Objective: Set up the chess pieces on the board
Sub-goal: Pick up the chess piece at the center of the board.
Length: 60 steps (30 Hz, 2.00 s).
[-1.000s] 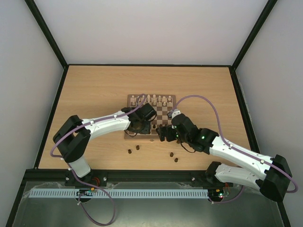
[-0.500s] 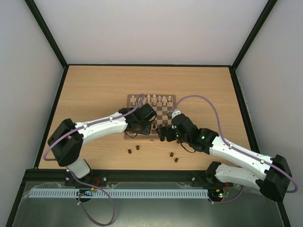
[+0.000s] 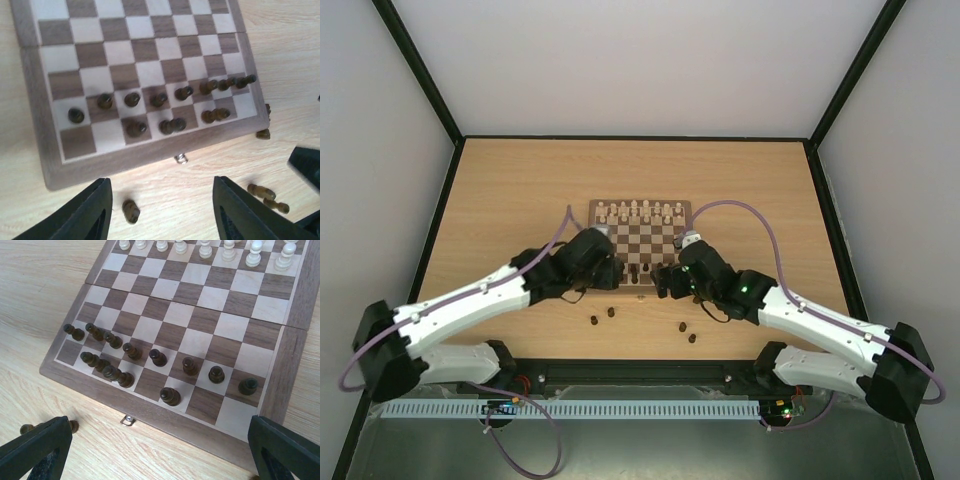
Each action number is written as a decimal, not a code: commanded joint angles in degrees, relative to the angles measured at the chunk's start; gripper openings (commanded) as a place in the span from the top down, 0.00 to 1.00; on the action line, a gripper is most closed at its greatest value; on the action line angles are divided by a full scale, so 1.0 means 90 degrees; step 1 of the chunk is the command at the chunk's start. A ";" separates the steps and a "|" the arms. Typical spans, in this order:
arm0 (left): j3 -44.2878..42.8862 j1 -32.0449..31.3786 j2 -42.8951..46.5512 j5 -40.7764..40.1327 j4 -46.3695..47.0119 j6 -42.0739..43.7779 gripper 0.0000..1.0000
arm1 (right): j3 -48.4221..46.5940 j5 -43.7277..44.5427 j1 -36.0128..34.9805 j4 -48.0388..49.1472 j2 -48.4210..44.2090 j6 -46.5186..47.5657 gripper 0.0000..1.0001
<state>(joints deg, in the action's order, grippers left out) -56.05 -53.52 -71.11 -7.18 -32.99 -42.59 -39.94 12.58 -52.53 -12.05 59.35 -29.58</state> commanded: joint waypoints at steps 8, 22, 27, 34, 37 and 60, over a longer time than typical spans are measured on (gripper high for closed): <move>0.2620 -0.0805 0.2371 -0.0810 0.1451 -0.0906 0.19 | 0.0088 0.0426 -0.0034 0.0040 0.0271 -0.0060 0.02; 0.2865 -0.1183 0.2848 -0.1326 0.1312 -0.0815 0.01 | 0.0109 0.0646 -0.0028 -0.0457 0.0792 -0.0605 0.01; 0.2872 -0.1183 0.2805 -0.1304 0.1472 -0.0639 0.01 | 0.0225 0.0709 0.0512 -0.0749 0.0951 -0.1117 0.08; 0.2986 -0.1183 0.2836 -0.1131 0.1762 -0.0461 0.01 | 0.0698 0.0438 0.1642 -0.0802 0.0381 -0.1551 0.45; 0.3020 -0.1183 0.2873 -0.1053 0.1833 -0.0385 0.01 | 0.0845 0.0333 0.1968 -0.0826 0.0163 -0.1637 0.46; 0.3068 -0.1183 0.2908 -0.0862 0.2254 -0.0029 0.01 | 0.0692 -0.0185 0.2136 -0.0952 0.1399 -0.1424 0.61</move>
<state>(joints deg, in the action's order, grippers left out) -28.91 -63.75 -44.99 -14.92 -14.37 -43.90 -33.12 10.92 -33.58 -17.23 70.28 -42.92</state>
